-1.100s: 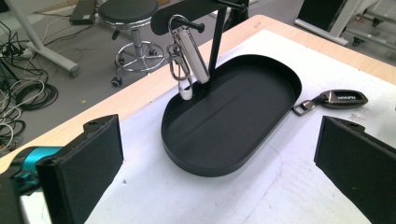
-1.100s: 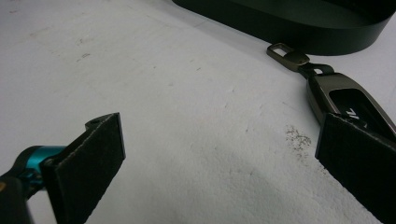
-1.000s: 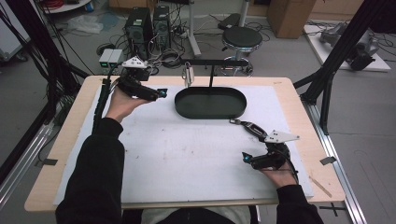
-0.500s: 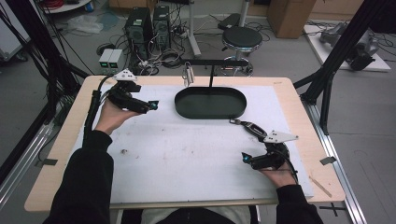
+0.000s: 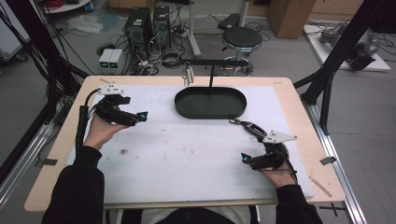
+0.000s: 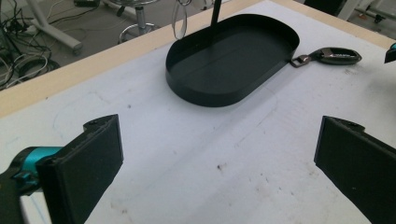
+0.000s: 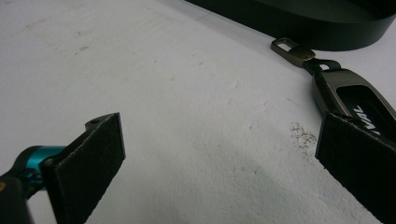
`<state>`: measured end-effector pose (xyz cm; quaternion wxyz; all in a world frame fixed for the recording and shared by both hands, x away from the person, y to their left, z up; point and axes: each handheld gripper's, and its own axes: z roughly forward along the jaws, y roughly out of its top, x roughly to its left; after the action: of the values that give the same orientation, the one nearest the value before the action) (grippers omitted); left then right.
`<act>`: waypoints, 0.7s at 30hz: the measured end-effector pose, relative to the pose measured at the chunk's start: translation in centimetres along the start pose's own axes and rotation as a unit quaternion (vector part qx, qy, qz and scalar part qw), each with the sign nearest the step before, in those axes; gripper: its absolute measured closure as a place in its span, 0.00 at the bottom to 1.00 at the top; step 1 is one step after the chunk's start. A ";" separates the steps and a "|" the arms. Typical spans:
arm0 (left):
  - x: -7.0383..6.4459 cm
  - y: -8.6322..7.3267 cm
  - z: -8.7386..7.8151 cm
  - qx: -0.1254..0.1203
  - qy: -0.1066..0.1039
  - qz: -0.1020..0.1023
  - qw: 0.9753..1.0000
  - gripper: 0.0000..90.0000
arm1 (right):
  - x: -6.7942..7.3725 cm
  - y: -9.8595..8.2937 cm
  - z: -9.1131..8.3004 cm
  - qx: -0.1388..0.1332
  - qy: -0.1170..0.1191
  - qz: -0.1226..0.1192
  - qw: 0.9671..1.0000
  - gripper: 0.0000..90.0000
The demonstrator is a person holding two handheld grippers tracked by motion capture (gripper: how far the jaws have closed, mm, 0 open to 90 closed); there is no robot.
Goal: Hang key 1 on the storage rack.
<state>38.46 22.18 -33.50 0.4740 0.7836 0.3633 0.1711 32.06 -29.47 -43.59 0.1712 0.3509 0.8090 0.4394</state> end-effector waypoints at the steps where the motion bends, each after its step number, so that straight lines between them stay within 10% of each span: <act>1: 0.0 -0.5 -0.3 -0.002 0.000 -0.006 1.000 0.02 | 0.0 0.0 0.0 0.002 -0.001 -0.001 1.000 0.01; 21: 0.4 -4.9 -3.7 -0.006 0.034 -0.018 0.999 0.02 | 0.0 0.0 0.2 0.005 -0.001 0.000 1.000 0.01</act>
<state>34.48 26.12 -35.96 0.4692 0.7678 0.3920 0.1915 32.18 -29.34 -43.72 0.1700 0.3523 0.8111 0.4348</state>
